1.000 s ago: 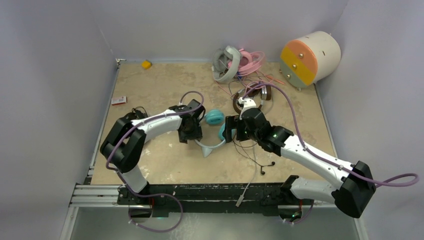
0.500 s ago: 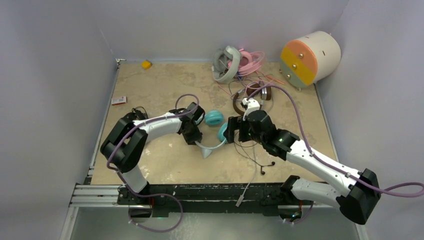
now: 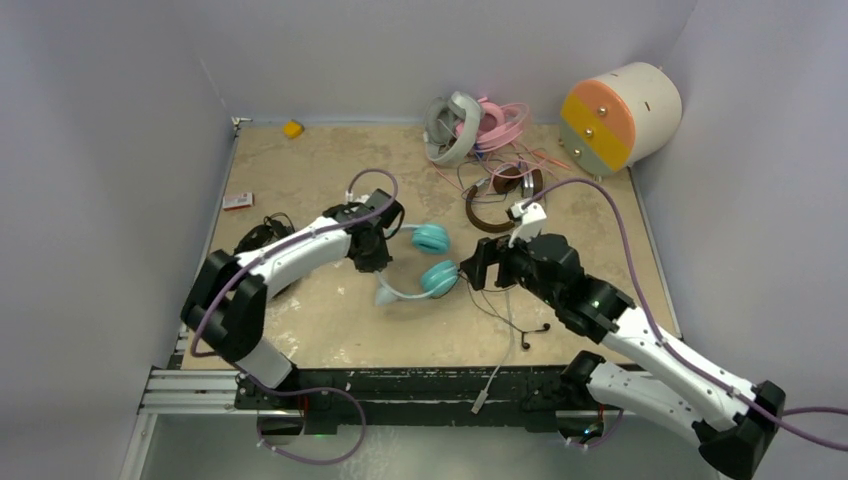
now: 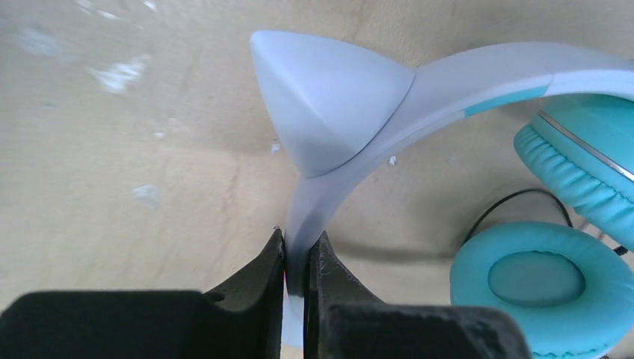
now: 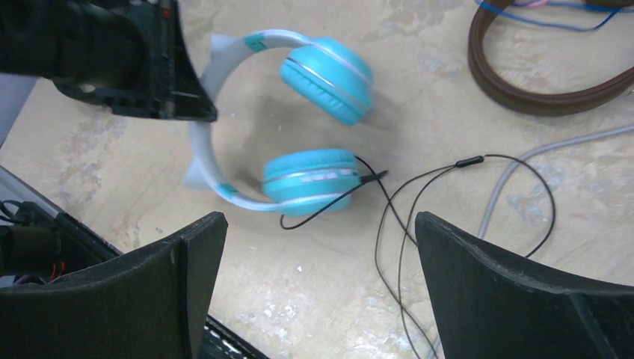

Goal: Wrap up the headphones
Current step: Wrap the headphones cable around the headphones.

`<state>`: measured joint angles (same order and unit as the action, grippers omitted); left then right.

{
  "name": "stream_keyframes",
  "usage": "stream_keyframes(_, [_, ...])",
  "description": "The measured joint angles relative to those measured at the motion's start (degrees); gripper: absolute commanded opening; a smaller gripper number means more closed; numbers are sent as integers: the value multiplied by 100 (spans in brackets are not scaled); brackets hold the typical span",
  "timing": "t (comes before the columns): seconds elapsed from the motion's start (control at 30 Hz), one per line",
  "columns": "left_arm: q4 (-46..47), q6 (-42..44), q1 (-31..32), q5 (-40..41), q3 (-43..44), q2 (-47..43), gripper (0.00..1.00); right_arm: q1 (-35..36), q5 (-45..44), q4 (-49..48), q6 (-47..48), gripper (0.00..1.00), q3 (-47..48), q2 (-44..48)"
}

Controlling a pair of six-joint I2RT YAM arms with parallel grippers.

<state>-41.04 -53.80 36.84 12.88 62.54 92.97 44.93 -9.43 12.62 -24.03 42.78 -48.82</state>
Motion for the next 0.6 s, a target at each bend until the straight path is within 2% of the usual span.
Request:
stream_keyframes(0.13, [-474,516,-385,-109,319,-601,0,0,-160,-149,267,99,-365,693])
stream_keyframes(0.3, [-737,1025,-1248,-400,535,-1370,0,0,-166,-549,590,99,-1049,1189])
stream_keyframes(0.47, [-1220,1305,-1318,-485,1054,-1681,0,0,52,-741,863,99,-1438,1209])
stream_keyframes(0.6, [-1504,1436,-1281,-673,1370,-1993,0,-4,651,-1126,1126,99,-1462,942])
